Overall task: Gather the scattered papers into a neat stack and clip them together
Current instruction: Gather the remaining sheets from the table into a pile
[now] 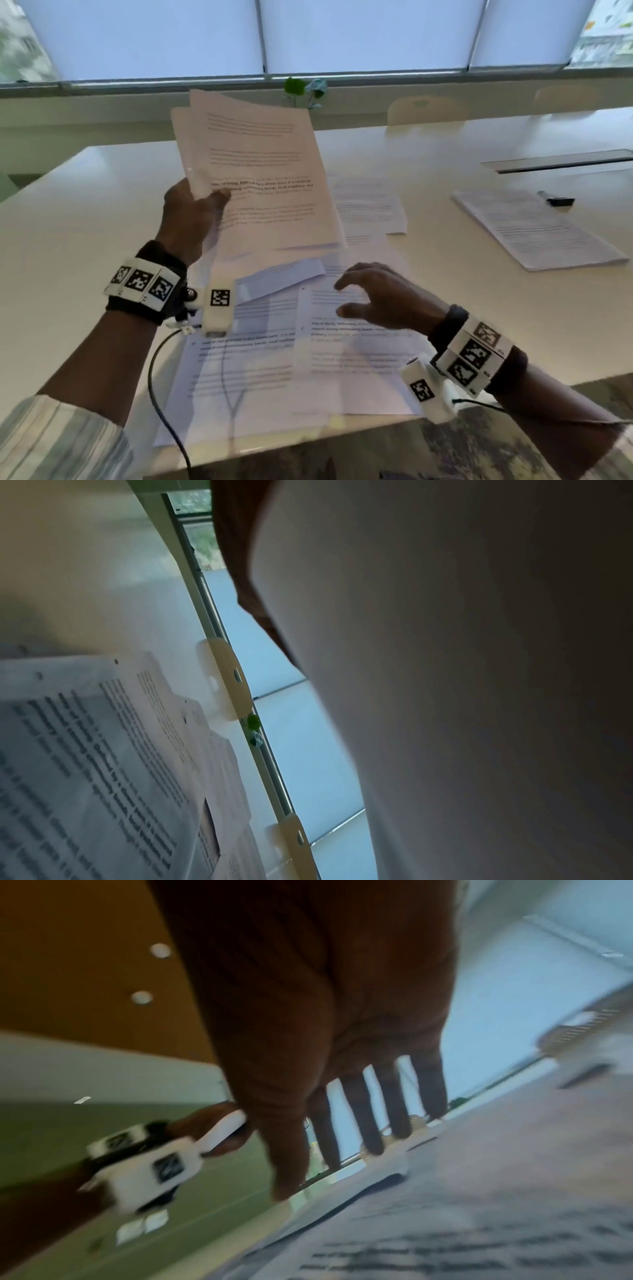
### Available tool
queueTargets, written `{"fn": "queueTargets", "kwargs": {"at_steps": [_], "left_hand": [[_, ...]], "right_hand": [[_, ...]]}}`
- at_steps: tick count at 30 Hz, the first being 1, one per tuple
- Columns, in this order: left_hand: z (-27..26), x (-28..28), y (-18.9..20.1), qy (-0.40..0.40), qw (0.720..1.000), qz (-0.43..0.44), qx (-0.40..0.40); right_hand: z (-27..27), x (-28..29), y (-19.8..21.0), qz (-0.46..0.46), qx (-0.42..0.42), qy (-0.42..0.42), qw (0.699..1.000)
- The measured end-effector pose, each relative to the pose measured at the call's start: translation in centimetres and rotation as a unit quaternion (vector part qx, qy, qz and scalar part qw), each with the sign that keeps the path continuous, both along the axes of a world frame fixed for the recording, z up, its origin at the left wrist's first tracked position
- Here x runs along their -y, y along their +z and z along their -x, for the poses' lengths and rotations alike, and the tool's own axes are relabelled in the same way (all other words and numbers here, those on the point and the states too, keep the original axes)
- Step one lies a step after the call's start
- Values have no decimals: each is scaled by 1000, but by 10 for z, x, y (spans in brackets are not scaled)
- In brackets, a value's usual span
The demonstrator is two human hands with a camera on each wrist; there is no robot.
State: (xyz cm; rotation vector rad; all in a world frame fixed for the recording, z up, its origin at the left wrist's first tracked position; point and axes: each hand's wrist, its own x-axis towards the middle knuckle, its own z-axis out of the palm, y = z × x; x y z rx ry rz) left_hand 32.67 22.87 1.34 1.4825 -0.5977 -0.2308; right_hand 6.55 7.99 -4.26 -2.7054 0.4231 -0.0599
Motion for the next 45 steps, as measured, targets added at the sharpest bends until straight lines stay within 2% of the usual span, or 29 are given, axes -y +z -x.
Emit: {"fn": "queueTargets", "kwargs": {"at_steps": [2,4,6,9,12,21,24,26,28,30,33,40,45], "left_hand": [[-2,-8,2,0,1000,14,-20],[-1,-13,4,-2,999,18,-34],[1,-15,2,-7,999,26,-44],[3,-19,-2,-12,998,31,-52],[7,-20,-4,-10,998,29,-50],[20,3,-6,-38,998,36,-43],[22,13,-4,-54,997,38,-40],[22,17,-2,-61,997,37,-39],[19,20,-2,-66,997,32,-35],[15,22,-3,-67,997,24,-27],[13,26,-5,-69,997,23,-20],[15,32,-12,-71,997,19,-24],[15,29,-13,-73,997,16,-23]], "right_hand": [[-10,-27,6,11,-36,118,992],[-20,-49,3,22,-115,196,974],[-26,-59,-7,31,-180,233,955],[-24,-51,-12,16,-185,230,955],[-10,-24,-2,20,-165,204,965],[51,55,6,-13,-175,61,983],[67,72,0,-25,-65,-45,997],[76,89,1,34,-24,-162,986],[87,104,5,72,-86,-272,956],[95,114,6,66,-177,-327,926],[97,115,3,37,-225,-332,915],[72,73,0,-21,-169,-275,946],[56,60,-8,54,-207,-265,940]]}}
